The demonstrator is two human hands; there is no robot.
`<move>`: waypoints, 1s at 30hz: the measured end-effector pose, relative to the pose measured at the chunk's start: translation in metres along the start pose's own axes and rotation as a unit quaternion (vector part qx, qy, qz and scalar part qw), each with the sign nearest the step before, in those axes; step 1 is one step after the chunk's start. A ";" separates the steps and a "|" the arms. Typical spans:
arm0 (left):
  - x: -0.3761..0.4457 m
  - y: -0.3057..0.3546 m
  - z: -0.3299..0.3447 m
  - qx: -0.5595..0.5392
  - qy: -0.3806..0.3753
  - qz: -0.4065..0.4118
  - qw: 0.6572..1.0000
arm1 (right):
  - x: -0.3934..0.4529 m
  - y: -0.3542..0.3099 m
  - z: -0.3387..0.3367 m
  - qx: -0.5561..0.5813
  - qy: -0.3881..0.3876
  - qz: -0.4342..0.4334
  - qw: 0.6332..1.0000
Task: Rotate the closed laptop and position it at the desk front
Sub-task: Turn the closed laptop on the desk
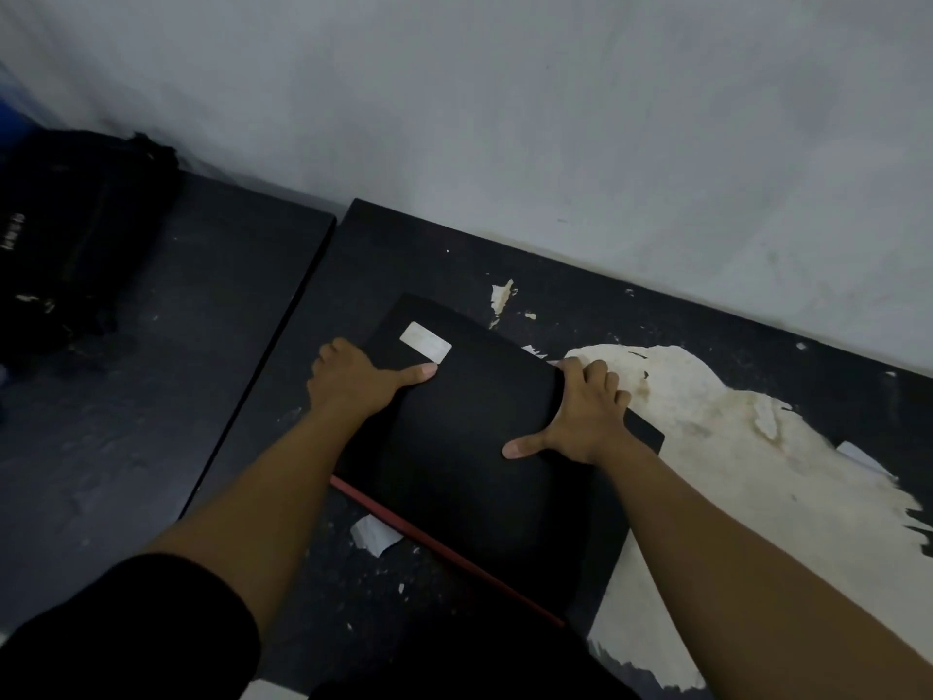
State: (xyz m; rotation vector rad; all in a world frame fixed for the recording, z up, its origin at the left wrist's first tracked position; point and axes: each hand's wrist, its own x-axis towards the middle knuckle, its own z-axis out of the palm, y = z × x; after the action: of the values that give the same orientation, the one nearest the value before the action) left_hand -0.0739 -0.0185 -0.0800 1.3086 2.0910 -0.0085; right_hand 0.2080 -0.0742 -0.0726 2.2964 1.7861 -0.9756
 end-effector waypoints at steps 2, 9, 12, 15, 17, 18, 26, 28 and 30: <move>-0.001 0.006 0.001 0.010 -0.008 0.011 1.000 | -0.007 0.006 0.002 0.012 0.004 0.016 1.000; 0.000 0.037 0.007 0.032 -0.046 0.077 0.995 | -0.033 0.029 0.010 0.050 0.017 0.082 0.995; 0.000 0.050 0.009 0.024 -0.051 0.096 0.994 | -0.035 0.031 0.002 0.033 -0.009 0.099 0.995; -0.002 0.054 0.008 -0.005 -0.055 0.108 0.993 | -0.027 0.022 -0.005 0.028 -0.027 0.072 0.997; -0.002 0.051 0.008 -0.034 -0.057 0.122 0.990 | -0.016 0.006 -0.008 0.067 -0.021 0.042 0.997; -0.003 0.050 0.007 -0.044 -0.054 0.133 0.989 | -0.007 -0.004 -0.010 0.101 -0.018 0.029 0.994; 0.002 0.043 0.003 -0.065 -0.031 0.204 0.976 | 0.041 -0.059 -0.012 0.175 0.054 -0.002 0.983; 0.003 0.038 -0.001 -0.047 -0.044 0.203 0.977 | 0.041 -0.057 -0.007 0.184 0.075 0.000 0.980; 0.000 0.029 -0.004 -0.040 -0.044 0.210 0.976 | 0.040 -0.054 -0.006 0.191 0.094 0.002 0.977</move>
State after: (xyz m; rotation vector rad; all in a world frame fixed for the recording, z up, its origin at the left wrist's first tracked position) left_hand -0.0525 -0.0028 -0.0676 1.6427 1.6887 0.1937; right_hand 0.1670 -0.0202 -0.0721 2.6993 1.7908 -1.2337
